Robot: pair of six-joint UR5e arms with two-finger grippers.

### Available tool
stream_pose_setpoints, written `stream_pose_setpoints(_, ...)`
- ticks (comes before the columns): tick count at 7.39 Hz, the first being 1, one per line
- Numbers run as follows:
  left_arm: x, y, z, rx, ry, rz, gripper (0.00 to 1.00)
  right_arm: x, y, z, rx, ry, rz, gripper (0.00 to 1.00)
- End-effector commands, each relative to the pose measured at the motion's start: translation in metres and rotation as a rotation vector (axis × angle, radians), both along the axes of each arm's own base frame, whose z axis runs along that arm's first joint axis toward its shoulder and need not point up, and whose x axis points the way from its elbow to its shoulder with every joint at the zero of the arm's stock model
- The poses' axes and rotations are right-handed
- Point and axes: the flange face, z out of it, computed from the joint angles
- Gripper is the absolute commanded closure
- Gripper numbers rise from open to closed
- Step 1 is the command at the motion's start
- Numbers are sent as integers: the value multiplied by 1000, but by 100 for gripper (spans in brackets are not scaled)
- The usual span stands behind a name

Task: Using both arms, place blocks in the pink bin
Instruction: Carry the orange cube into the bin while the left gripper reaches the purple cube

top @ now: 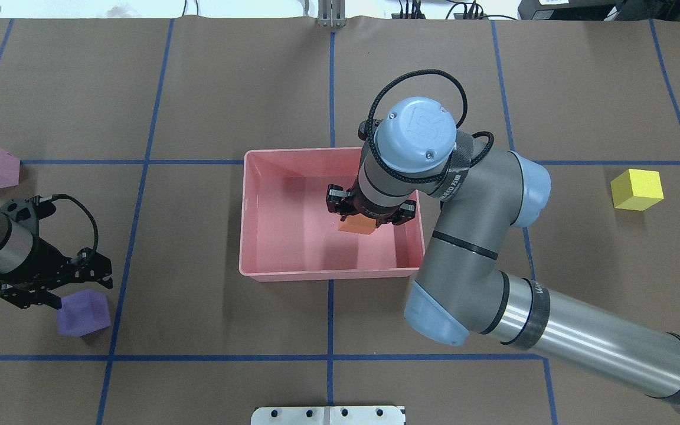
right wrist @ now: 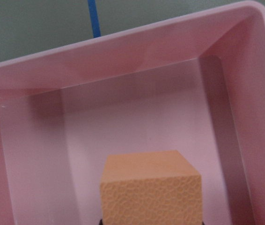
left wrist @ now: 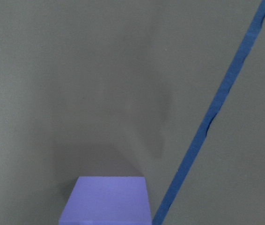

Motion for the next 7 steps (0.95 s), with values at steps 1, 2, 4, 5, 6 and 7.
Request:
stream_pose_setpoints(1, -5, 5, 12, -15, -23, -1, 0, -20, 0, 17, 6, -12, -6, 100)
stream_pose_setpoints(2, -6, 10, 24, -28, -45, 4, 0, -20, 0, 18, 5, -11, -6, 100)
stream_pose_setpoints(4, 7, 9, 39, -41, -66, 18, 0, -18, 1, 16, 10, -15, -6, 0)
stream_pose_setpoints(5, 8, 7, 38, -40, -63, 19, 1, -15, 2, 12, 17, -25, -6, 0)
stream_pose_setpoints(6, 10, 8, 37, -38, -60, 22, 6, 13, 2, 0, 30, -62, 8, 0)
stream_pose_setpoints(7, 14, 9, 35, -34, -58, 28, 29, 70, -1, 4, 27, -103, 32, 0)
